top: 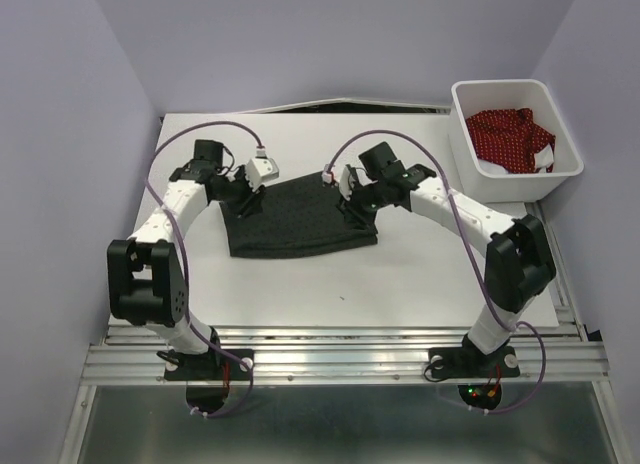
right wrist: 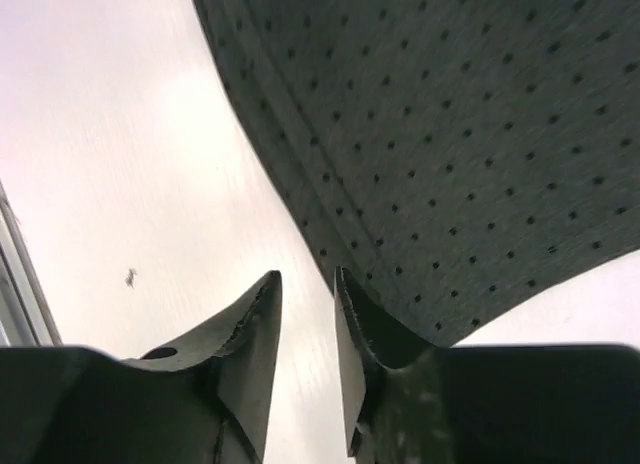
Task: Fold and stack the skirts
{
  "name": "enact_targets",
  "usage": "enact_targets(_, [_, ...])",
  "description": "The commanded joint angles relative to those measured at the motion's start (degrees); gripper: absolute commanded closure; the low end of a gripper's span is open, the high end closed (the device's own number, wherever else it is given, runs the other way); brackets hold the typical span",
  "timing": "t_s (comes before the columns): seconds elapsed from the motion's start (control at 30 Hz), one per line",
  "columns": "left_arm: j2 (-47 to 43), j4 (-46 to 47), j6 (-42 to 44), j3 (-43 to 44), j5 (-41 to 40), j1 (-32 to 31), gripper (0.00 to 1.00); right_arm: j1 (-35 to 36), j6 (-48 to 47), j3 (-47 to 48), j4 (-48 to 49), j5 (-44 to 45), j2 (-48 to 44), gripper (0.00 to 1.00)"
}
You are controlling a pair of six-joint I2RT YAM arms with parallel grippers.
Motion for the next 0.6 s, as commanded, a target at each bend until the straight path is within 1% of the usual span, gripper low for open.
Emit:
enact_targets(0.0, [1.8,2.4,-3.1,-4.1,-2.9,-5.0,0.55,0.2,11.9,3.2,7.6,-1.4,-0.7,0.7])
enact_targets(0.03, [3.4,2.7,-3.2,-4.6,-3.3,-5.6,0.6,0.2,13.3,4.5,8.3,0.6,2.3,0.79])
enact_targets(0.07, [4.3,2.0,-2.0,-4.8,-3.7,-6.3,0.63,0.2,15.8,5.5,8.3,1.4,3.9,0.83])
enact_targets(0.13, [5.5,0.4,-0.7,-5.4,-4.7,-6.9,0.67,0.2,18.4,7.0,8.5,3.7,6.8,0.87])
enact_targets(0.17, [6.0,0.3,-0.2,-5.7,-5.3,-7.1,0.71,0.2,19.5,7.3,8.5,4.5,8.0,0.91])
enact_targets(0.2, [6.2,0.2,0.8,-6.8,-6.7,-7.2,0.73,0.2,21.8,7.0,9.5,4.7,9.7,0.92])
enact_targets(0.23, [6.3,-0.2,1.6,-7.4,-7.6,-7.3,0.78,0.2,23.2,6.3,10.4,5.0,10.3,0.92])
enact_targets(0.3, [6.2,-0.6,4.1,-9.1,-10.6,-8.2,0.82,0.2,25.2,4.4,12.1,5.2,11.9,0.92])
enact_targets(0.33, [5.9,-0.8,4.9,-9.8,-12.1,-8.6,0.87,0.2,25.6,3.8,12.1,5.5,12.4,0.91])
enact_targets(0.4, [5.0,-1.2,6.9,-11.9,-14.8,-9.4,0.9,0.2,25.8,2.5,12.0,5.2,13.5,0.91])
enact_targets(0.47, [3.9,0.2,6.9,-13.2,-17.1,-10.5,0.92,0.2,24.2,0.2,11.9,6.2,14.6,0.9])
enact_targets(0.53, [3.3,-1.2,7.3,-13.4,-16.6,-10.6,0.95,0.2,21.9,-2.3,11.8,8.0,14.8,0.9])
enact_targets(0.57, [2.8,-1.7,7.2,-13.3,-16.3,-10.6,0.95,0.2,20.4,-3.1,11.6,8.8,14.7,0.9])
